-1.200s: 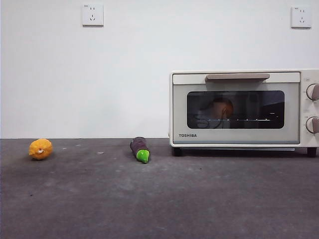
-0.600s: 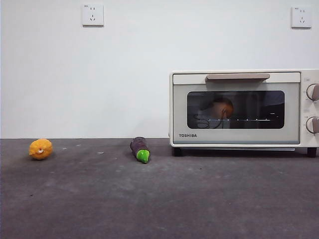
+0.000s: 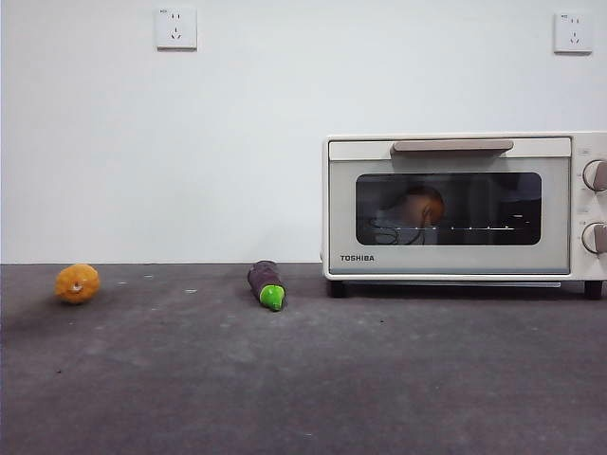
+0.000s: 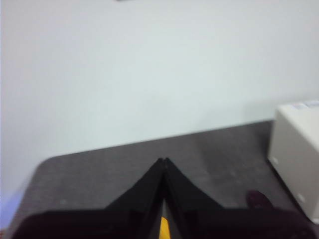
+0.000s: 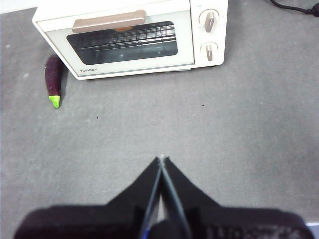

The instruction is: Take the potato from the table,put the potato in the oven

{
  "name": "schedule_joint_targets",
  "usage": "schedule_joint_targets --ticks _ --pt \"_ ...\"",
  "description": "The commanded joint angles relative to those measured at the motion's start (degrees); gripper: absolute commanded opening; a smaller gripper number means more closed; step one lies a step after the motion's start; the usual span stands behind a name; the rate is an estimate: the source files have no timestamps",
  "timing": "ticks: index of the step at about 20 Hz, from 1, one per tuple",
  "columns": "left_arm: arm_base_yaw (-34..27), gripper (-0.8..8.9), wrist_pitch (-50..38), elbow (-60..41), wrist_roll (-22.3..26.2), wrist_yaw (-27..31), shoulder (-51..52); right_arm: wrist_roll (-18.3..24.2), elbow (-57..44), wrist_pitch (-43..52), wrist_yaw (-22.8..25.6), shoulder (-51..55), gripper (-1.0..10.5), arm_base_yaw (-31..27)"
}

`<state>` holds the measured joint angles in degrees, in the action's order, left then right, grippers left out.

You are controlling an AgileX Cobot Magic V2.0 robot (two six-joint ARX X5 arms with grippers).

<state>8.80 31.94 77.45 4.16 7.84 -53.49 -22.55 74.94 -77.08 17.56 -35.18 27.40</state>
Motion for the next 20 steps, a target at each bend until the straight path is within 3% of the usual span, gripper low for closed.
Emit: schedule_joint_targets --ticks 1,7,13,20 --pt "-2.21 -0.04 -4.44 -5.79 0.98 -0.37 2.73 -0.39 -0.20 0.31 0.04 0.07 0.0 0.13" --pt "-5.46 -0.04 -18.40 -26.12 0.94 -0.42 11.41 -0.39 -0.20 0.31 0.04 0.07 0.0 0.13" --pt "-9.73 -0.04 -23.26 -41.05 0.74 -6.49 18.25 -0.39 -0.20 0.31 0.04 0.07 0.0 0.13" --pt "-10.97 -0.04 -31.87 -56.61 0.50 -6.80 29.55 -0.39 -0.20 0.31 0.04 0.04 0.0 0.13"
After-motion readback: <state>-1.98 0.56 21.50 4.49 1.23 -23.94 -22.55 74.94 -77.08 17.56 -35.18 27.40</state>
